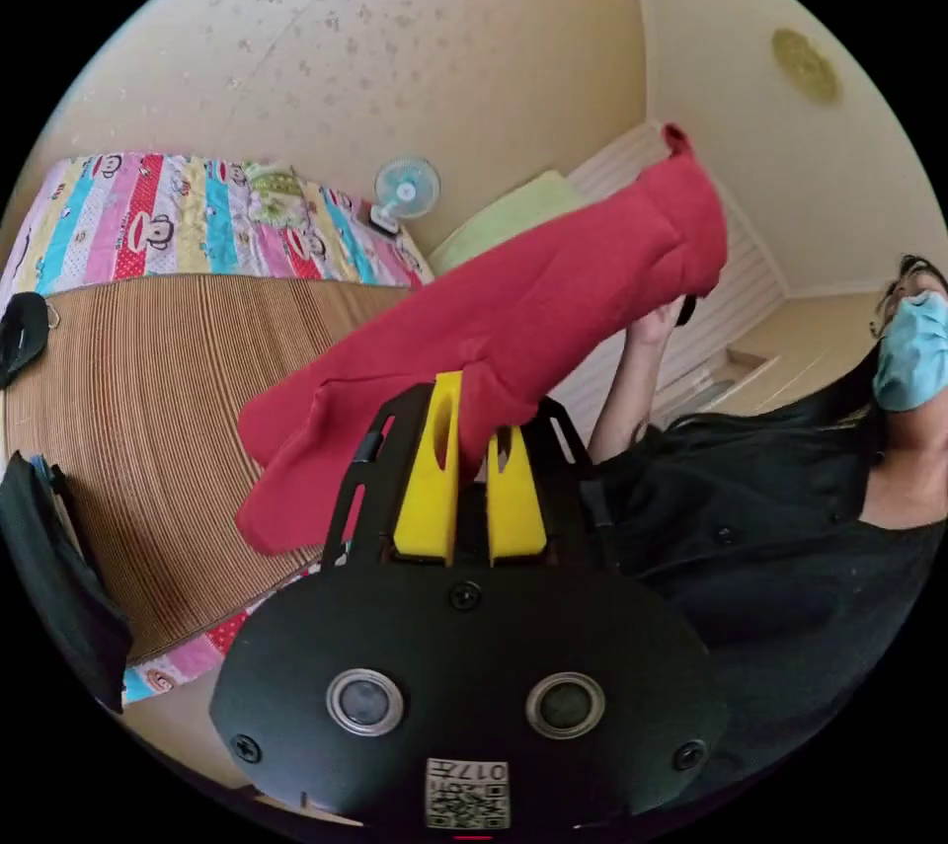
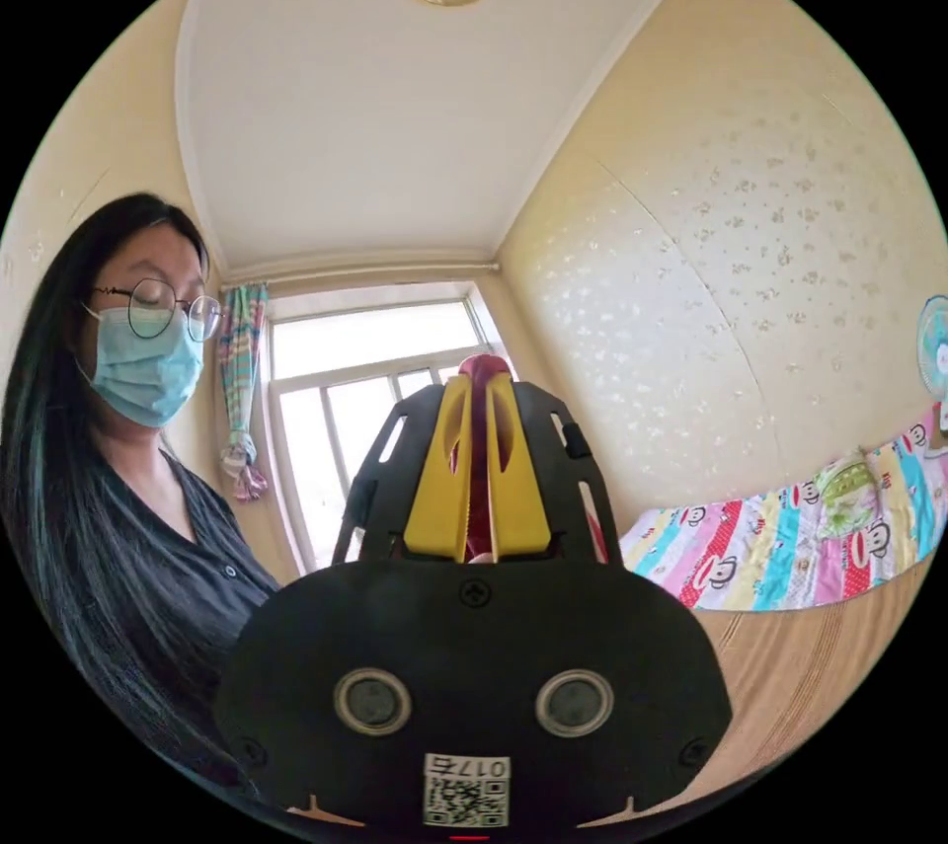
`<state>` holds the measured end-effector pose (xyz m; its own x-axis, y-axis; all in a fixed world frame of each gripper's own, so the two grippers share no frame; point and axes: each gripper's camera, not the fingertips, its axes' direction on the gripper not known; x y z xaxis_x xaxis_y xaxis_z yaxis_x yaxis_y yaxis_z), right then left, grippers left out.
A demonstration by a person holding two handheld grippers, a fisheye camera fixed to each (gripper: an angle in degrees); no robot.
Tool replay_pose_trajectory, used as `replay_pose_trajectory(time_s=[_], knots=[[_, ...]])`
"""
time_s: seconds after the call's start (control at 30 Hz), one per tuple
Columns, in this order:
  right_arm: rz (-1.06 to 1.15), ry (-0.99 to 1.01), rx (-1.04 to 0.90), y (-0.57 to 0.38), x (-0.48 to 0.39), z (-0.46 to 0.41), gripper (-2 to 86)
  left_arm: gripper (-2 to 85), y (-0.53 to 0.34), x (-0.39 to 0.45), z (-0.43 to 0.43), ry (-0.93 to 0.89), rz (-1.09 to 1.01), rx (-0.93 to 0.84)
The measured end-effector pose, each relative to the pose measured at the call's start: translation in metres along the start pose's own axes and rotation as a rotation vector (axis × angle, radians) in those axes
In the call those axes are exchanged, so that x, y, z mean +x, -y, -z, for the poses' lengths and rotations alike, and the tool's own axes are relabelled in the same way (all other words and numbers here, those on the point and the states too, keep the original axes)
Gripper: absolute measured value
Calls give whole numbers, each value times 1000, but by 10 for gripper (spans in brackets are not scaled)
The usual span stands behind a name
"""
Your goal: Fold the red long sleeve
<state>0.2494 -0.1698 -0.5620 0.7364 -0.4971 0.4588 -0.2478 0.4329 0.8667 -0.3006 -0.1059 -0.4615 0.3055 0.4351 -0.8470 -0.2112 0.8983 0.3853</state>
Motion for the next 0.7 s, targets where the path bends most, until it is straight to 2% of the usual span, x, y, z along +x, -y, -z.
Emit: replay_pose_trajectory(time_s=[0.03,0.1,0.27,0.37,0.4,0.5,0.53,0.6,0.67,0.7], knots=[[26,-15,-85,4,-3,2,28,42,1,5,28,8,-21,85],[61,-112,-199,9,-13,-2,28,41,8,20,54,13,-103,133],[75,-495,-420,22,15,-83,30,39,73,30,42,174,-139,98],[36,-667,-600,26,117,-178,36,42,153,-25,-13,333,-71,13],[-37,-709,-682,21,174,-219,40,50,184,-57,-37,393,-58,-12],[-179,-882,-913,-22,290,-287,66,90,221,-136,-71,626,173,-104],[-275,-945,-1000,-47,317,-293,76,110,214,-157,-76,652,238,-104],[-373,-974,-1028,-88,336,-289,89,113,182,-184,-86,628,321,-102],[-424,-930,-1030,-142,343,-278,93,112,136,-206,-109,575,333,-190],[-474,-875,-1082,-190,346,-267,95,111,98,-220,-130,572,335,-289]])
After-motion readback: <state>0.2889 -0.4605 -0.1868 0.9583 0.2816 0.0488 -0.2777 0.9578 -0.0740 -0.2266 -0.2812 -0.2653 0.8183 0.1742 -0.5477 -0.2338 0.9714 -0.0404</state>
